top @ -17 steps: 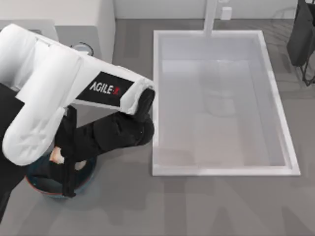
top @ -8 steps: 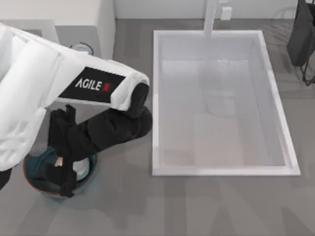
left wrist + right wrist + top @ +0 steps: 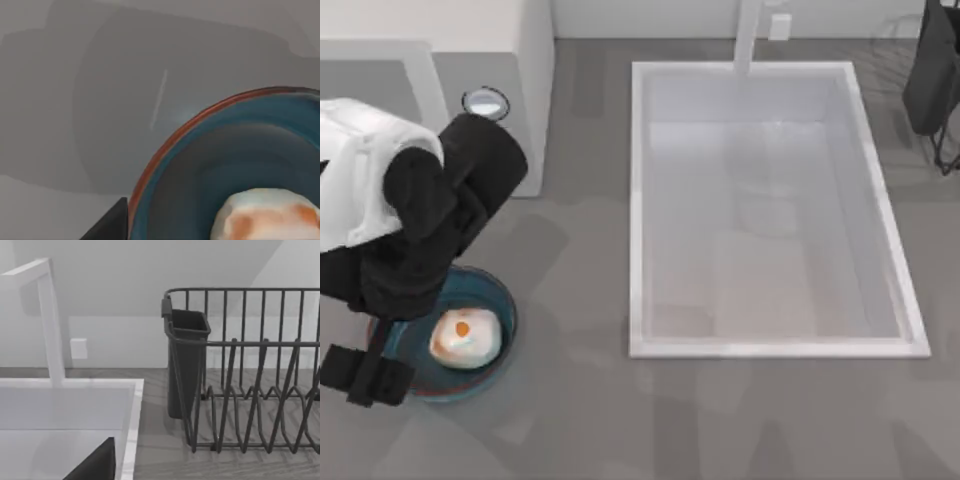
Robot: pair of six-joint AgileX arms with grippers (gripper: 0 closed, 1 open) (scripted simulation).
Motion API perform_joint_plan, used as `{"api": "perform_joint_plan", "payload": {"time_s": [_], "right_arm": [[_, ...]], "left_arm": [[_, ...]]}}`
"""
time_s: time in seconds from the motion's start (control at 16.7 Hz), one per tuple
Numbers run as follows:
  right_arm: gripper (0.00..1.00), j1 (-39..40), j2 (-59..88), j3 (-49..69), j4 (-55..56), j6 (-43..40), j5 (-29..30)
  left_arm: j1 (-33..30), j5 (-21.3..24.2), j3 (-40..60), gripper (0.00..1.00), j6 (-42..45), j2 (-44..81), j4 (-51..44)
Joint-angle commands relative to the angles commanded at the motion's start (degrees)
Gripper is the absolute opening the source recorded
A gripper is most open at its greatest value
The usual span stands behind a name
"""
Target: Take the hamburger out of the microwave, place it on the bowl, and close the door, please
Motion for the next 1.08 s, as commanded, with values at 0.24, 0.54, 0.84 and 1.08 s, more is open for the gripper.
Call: {"api": "perform_joint_plan", "payload": {"time_s": [0.24,0.54,0.84,1.08], "right_arm": [[1.00,0.00,0.00,0.00,0.00,0.00,0.00],[1.00,0.00,0.00,0.00,0.00,0.00,0.00],[1.00,0.00,0.00,0.00,0.00,0.00,0.00],[1.00,0.00,0.00,0.00,0.00,0.00,0.00]], "left_arm": [[6.05,8.93,-15.77,1.00,32.18,-29.46,17.20],[15.43,17.76,-35.47,1.00,71.50,-63.57,36.82],[24.02,22.51,-50.36,1.00,96.73,-84.02,50.20],[28.10,23.89,-56.62,1.00,105.90,-90.13,55.33]]}}
